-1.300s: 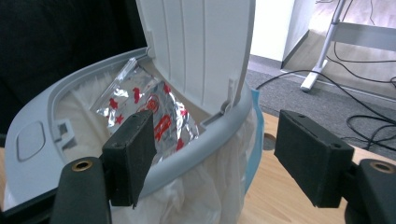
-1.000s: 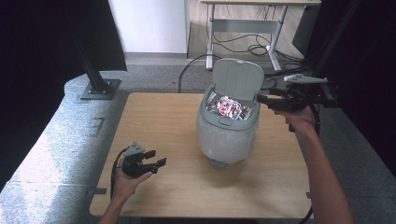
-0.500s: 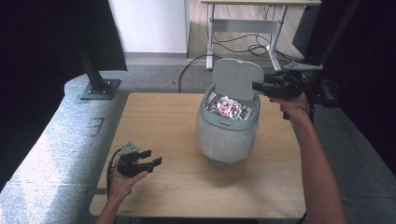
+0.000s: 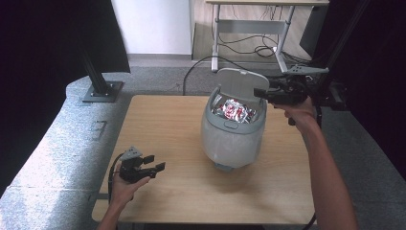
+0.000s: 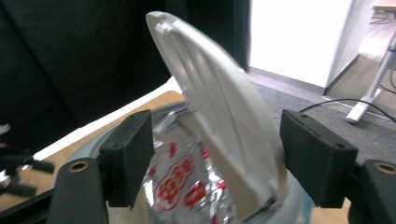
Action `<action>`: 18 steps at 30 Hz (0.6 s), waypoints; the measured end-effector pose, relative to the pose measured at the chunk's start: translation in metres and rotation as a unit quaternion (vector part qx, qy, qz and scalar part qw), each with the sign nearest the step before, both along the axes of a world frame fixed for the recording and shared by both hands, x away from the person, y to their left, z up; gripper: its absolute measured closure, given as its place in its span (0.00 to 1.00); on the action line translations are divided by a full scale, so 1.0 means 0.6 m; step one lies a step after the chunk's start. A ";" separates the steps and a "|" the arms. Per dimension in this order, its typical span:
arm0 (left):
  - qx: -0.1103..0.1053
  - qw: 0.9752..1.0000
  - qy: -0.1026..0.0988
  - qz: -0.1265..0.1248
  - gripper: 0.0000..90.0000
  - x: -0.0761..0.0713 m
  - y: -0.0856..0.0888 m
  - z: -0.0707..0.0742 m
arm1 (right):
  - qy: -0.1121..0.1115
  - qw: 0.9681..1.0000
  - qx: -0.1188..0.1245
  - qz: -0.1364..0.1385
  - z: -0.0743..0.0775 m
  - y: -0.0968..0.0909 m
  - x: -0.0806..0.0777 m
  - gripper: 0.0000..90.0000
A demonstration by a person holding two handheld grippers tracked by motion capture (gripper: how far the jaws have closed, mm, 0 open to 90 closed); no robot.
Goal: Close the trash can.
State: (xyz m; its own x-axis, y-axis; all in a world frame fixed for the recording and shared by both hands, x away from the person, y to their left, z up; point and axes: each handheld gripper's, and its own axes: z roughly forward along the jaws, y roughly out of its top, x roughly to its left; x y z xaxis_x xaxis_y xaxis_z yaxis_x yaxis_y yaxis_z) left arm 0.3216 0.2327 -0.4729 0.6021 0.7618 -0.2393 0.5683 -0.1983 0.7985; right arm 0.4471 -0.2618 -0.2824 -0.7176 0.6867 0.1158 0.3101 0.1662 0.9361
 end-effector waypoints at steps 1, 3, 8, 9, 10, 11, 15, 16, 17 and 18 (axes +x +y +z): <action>0.000 1.000 0.001 -0.001 0.41 0.000 0.000 0.000 | 0.001 1.000 -0.001 0.005 -0.002 0.001 -0.006 0.28; -0.001 1.000 0.001 0.000 0.41 -0.001 0.000 -0.001 | 0.001 1.000 -0.002 0.012 -0.007 0.003 -0.015 0.28; 0.000 1.000 0.003 -0.003 0.41 -0.003 -0.004 -0.002 | 0.003 0.999 -0.010 0.030 -0.025 0.012 -0.040 0.27; 0.001 1.000 0.003 -0.003 0.41 -0.003 -0.004 -0.003 | 0.003 0.999 -0.011 0.034 -0.028 0.015 -0.043 0.27; 0.001 1.000 0.004 -0.003 0.41 -0.003 -0.004 -0.003 | 0.004 0.999 -0.010 0.037 -0.030 0.017 -0.046 0.27; 0.000 1.000 0.004 -0.003 0.41 -0.003 -0.004 -0.004 | 0.006 0.999 -0.010 0.041 -0.033 0.021 -0.049 0.26; -0.002 1.000 0.005 -0.002 0.42 -0.003 -0.003 -0.005 | 0.012 0.998 -0.015 0.052 -0.040 0.036 -0.053 0.26; -0.002 1.000 0.006 -0.002 0.42 -0.003 -0.003 -0.005 | 0.015 0.998 -0.016 0.052 -0.041 0.040 -0.054 0.26; -0.001 1.000 0.006 -0.002 0.42 -0.003 -0.003 -0.006 | 0.018 0.998 -0.020 0.052 -0.042 0.046 -0.053 0.27; -0.001 1.000 0.007 -0.002 0.42 -0.004 -0.003 -0.006 | 0.019 0.998 -0.024 0.051 -0.044 0.050 -0.052 0.27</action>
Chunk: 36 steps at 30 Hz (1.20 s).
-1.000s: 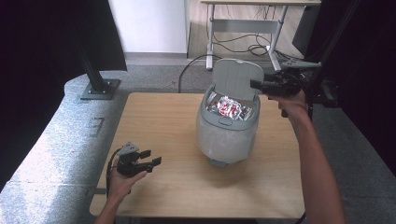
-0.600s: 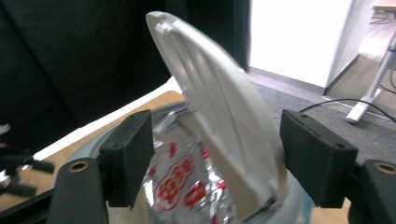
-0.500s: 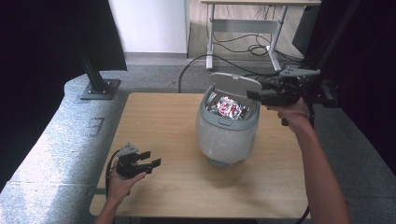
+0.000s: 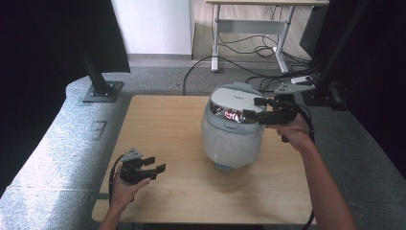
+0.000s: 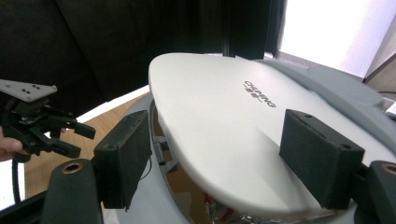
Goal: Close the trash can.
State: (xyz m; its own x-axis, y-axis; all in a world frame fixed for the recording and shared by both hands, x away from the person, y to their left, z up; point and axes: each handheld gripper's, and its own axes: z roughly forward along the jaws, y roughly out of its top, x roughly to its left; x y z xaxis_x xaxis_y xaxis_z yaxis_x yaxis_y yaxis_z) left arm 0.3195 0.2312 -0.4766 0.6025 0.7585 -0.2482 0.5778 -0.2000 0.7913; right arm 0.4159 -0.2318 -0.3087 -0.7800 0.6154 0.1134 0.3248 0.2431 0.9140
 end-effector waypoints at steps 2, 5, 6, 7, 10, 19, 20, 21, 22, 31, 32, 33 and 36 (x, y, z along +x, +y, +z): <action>0.001 1.000 0.000 -0.001 0.42 -0.001 0.000 0.000 | 0.002 1.000 -0.004 -0.012 -0.004 0.009 0.007 0.26; 0.002 1.000 0.001 -0.002 0.42 -0.001 0.000 -0.001 | 0.007 1.000 0.002 -0.012 -0.006 0.013 0.011 0.25; 0.002 1.000 0.001 -0.002 0.42 -0.001 -0.001 -0.001 | 0.009 1.000 0.004 -0.010 -0.008 0.016 0.013 0.25; 0.003 1.000 0.001 -0.002 0.42 -0.001 0.000 -0.001 | 0.011 1.000 0.000 -0.010 -0.010 0.021 0.014 0.25; 0.002 1.000 0.001 -0.001 0.42 -0.001 0.000 -0.001 | 0.011 1.000 -0.023 -0.013 -0.020 0.034 0.017 0.26; 0.003 1.000 0.007 0.002 0.41 -0.001 0.003 -0.005 | -0.024 0.997 -0.061 -0.051 -0.027 0.058 0.005 0.26; 0.004 1.000 0.007 0.002 0.41 -0.002 0.003 -0.005 | -0.028 0.995 -0.082 -0.058 -0.028 0.062 0.004 0.27; 0.003 1.000 0.007 0.002 0.41 -0.002 0.003 -0.005 | -0.026 0.994 -0.080 -0.065 -0.027 0.064 0.002 0.27; 0.003 1.000 0.007 0.003 0.41 -0.002 0.003 -0.005 | -0.027 0.994 -0.083 -0.068 -0.026 0.066 0.000 0.28; -0.001 1.000 0.007 0.005 0.41 -0.002 0.005 -0.004 | -0.042 0.995 -0.041 -0.085 -0.028 0.044 -0.021 0.27; -0.001 1.000 0.007 0.006 0.41 -0.001 0.007 -0.004 | -0.048 0.994 -0.035 -0.086 -0.027 0.039 -0.028 0.27; -0.003 1.000 0.007 0.007 0.41 -0.001 0.008 -0.005 | -0.052 0.994 -0.031 -0.087 -0.025 0.034 -0.035 0.27; -0.006 1.000 0.009 0.010 0.41 0.000 0.010 -0.006 | -0.060 0.994 -0.027 -0.090 -0.024 0.019 -0.054 0.27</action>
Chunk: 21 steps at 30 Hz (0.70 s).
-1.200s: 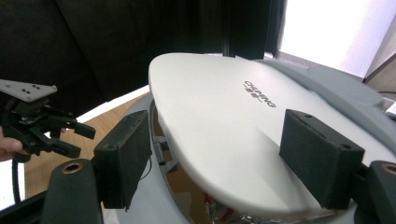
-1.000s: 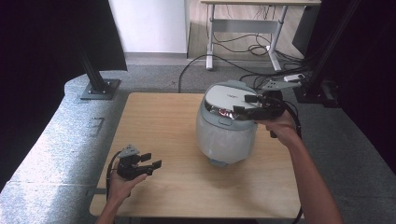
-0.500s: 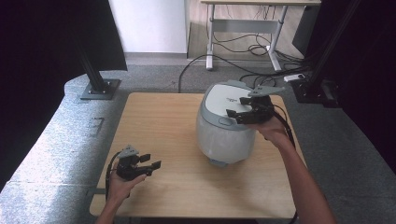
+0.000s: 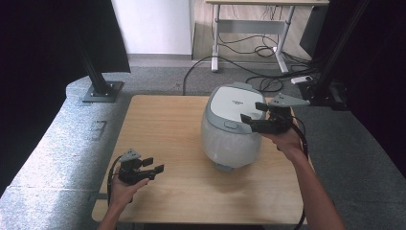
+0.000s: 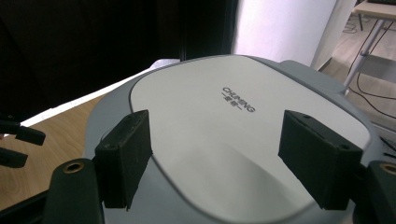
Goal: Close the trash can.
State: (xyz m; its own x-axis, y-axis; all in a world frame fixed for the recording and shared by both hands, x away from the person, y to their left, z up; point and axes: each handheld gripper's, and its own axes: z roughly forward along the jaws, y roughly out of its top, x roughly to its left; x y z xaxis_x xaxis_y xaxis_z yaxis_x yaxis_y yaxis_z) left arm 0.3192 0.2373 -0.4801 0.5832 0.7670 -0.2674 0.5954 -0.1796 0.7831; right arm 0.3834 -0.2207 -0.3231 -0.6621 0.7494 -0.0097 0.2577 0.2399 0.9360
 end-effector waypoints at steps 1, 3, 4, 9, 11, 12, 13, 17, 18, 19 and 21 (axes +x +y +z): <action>0.000 1.000 0.001 0.001 0.41 0.000 0.000 0.000 | -0.001 1.000 0.000 -0.001 0.000 -0.004 -0.005 0.27; 0.000 1.000 0.000 0.001 0.41 -0.001 0.001 0.000 | -0.005 1.000 0.002 -0.004 -0.001 -0.015 -0.017 0.27; -0.001 1.000 0.000 0.001 0.41 -0.001 0.000 0.001 | -0.007 1.000 0.003 -0.007 -0.002 -0.020 -0.023 0.27; -0.002 1.000 -0.002 0.001 0.41 -0.002 0.001 0.002 | -0.016 1.000 0.006 -0.020 -0.011 -0.049 -0.052 0.27; -0.001 1.000 -0.002 0.002 0.41 -0.003 0.001 0.001 | -0.019 0.999 0.010 -0.026 -0.019 -0.063 -0.067 0.27; 0.001 1.000 -0.002 0.001 0.41 -0.003 0.001 0.000 | -0.020 0.999 0.009 -0.029 -0.024 -0.068 -0.073 0.27; 0.001 1.000 -0.001 0.002 0.41 -0.003 0.001 -0.001 | -0.021 0.999 0.008 -0.033 -0.030 -0.074 -0.080 0.27; 0.003 1.000 0.001 0.005 0.40 -0.003 0.002 -0.004 | -0.016 0.999 0.017 -0.038 -0.063 -0.095 -0.103 0.27; 0.005 1.000 0.000 0.006 0.40 -0.004 0.003 -0.005 | -0.014 0.999 0.017 -0.039 -0.073 -0.099 -0.108 0.27; 0.006 1.000 0.000 0.007 0.40 -0.004 0.003 -0.005 | -0.012 0.999 0.018 -0.042 -0.083 -0.104 -0.111 0.27; 0.010 1.000 -0.001 0.008 0.40 -0.004 0.003 -0.007 | -0.007 0.999 0.024 -0.044 -0.101 -0.111 -0.117 0.27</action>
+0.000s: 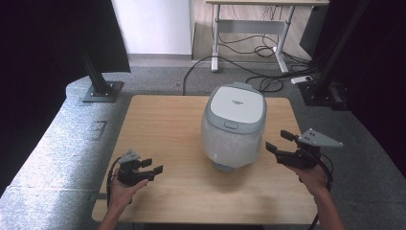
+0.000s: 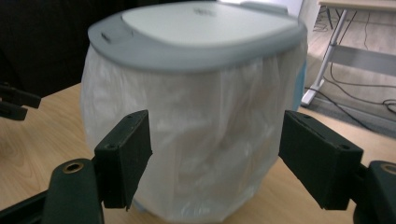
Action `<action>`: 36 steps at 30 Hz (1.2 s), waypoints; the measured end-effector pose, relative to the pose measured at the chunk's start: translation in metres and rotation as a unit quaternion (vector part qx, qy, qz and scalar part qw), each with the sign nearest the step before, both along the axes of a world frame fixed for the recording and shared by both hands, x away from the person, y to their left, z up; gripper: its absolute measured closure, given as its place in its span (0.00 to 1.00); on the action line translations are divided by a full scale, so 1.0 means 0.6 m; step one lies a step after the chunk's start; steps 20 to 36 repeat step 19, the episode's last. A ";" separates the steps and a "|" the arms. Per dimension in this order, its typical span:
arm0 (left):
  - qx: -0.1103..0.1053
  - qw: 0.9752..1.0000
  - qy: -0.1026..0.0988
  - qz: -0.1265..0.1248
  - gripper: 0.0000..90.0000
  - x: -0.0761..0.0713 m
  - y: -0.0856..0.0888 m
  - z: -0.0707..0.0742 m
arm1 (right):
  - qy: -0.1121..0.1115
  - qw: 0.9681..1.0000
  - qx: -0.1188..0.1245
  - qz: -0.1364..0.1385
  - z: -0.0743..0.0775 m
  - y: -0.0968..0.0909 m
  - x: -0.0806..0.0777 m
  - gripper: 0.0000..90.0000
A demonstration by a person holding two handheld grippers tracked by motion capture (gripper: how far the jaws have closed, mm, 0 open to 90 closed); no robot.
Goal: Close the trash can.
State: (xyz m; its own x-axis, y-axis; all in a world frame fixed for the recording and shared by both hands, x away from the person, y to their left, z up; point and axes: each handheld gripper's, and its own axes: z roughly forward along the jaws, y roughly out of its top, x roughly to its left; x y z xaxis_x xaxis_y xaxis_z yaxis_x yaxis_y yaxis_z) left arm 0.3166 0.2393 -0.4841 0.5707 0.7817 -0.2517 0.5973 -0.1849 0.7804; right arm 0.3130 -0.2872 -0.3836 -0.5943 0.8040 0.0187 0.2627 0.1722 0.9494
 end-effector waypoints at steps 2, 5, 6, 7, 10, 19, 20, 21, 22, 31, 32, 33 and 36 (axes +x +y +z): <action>0.005 1.000 0.000 0.002 0.40 0.000 0.000 -0.002 | 0.008 1.000 0.006 -0.003 -0.023 -0.008 -0.006 0.27; 0.012 1.000 0.001 0.003 0.40 0.001 0.000 -0.007 | 0.018 1.000 0.014 -0.007 -0.049 -0.016 -0.011 0.27; 0.015 1.000 0.001 0.003 0.40 0.001 0.000 -0.008 | 0.022 1.000 0.016 -0.009 -0.061 -0.019 -0.012 0.27; 0.016 1.000 0.001 0.004 0.40 0.001 0.000 -0.010 | 0.025 0.999 0.016 -0.011 -0.069 -0.020 -0.013 0.27; 0.018 1.000 0.001 0.006 0.40 0.001 0.001 -0.012 | 0.035 0.999 0.018 -0.015 -0.093 -0.024 -0.015 0.27; 0.021 1.000 -0.002 0.012 0.39 0.003 0.003 -0.014 | 0.048 0.999 0.019 -0.013 -0.112 -0.021 -0.010 0.27; 0.021 1.000 -0.002 0.012 0.39 0.003 0.003 -0.014 | 0.048 0.999 0.019 -0.013 -0.112 -0.021 -0.010 0.27; 0.021 1.000 -0.002 0.012 0.39 0.003 0.003 -0.014 | 0.048 0.999 0.019 -0.013 -0.112 -0.021 -0.010 0.27; 0.021 1.000 -0.002 0.012 0.39 0.003 0.003 -0.014 | 0.048 0.999 0.019 -0.013 -0.112 -0.021 -0.010 0.27; 0.021 1.000 -0.002 0.012 0.39 0.003 0.003 -0.014 | 0.048 0.999 0.019 -0.013 -0.112 -0.021 -0.010 0.27; 0.021 1.000 -0.002 0.012 0.39 0.003 0.003 -0.014 | 0.048 0.999 0.019 -0.013 -0.112 -0.021 -0.010 0.27; 0.021 1.000 -0.002 0.012 0.39 0.003 0.003 -0.014 | 0.048 0.999 0.019 -0.013 -0.112 -0.021 -0.010 0.27; 0.021 1.000 -0.002 0.012 0.39 0.003 0.003 -0.014 | 0.048 0.999 0.019 -0.013 -0.112 -0.021 -0.010 0.27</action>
